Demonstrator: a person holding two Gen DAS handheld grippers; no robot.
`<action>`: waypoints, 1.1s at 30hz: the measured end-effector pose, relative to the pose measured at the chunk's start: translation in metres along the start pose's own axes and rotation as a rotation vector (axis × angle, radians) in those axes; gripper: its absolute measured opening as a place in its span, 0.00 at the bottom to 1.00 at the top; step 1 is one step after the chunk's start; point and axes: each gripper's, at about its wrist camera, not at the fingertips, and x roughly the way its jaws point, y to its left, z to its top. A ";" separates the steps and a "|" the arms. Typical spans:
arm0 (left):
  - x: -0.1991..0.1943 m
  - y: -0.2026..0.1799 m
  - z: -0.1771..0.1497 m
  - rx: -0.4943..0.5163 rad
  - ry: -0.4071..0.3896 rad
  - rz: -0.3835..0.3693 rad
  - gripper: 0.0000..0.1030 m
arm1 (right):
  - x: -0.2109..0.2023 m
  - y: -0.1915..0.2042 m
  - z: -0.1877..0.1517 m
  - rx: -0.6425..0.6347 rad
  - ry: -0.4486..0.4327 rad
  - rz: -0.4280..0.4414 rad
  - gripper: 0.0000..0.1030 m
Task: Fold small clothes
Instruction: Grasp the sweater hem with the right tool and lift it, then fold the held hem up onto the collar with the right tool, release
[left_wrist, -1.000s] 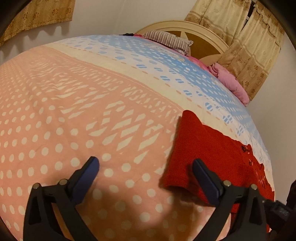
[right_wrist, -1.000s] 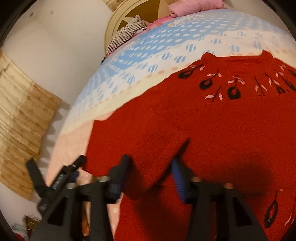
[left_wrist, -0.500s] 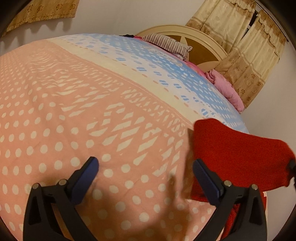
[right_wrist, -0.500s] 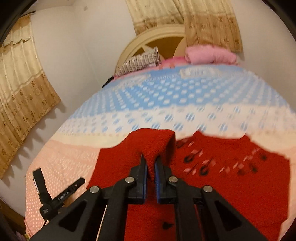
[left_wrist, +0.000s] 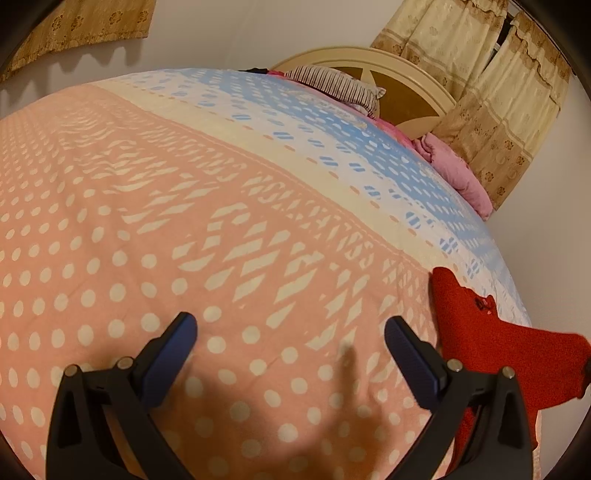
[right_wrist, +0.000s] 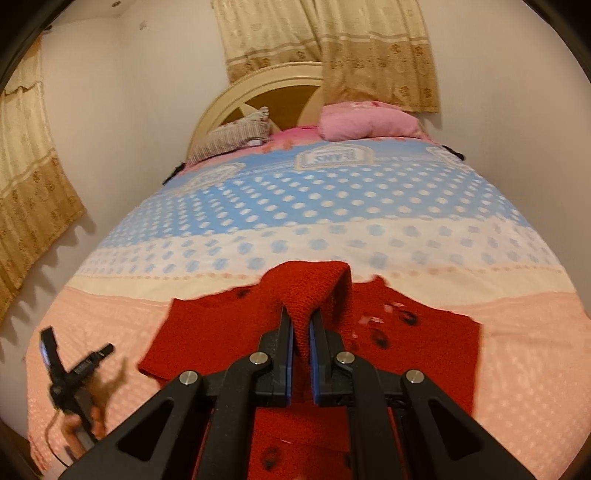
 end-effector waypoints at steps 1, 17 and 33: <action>0.000 -0.001 0.000 0.001 0.000 0.003 1.00 | -0.001 -0.007 -0.003 0.004 0.005 -0.008 0.06; -0.030 -0.067 -0.023 0.206 0.063 -0.128 1.00 | -0.011 0.023 0.037 0.000 -0.026 0.117 0.06; 0.005 -0.160 -0.065 0.270 0.134 0.117 1.00 | -0.087 0.094 0.111 -0.072 -0.184 0.312 0.06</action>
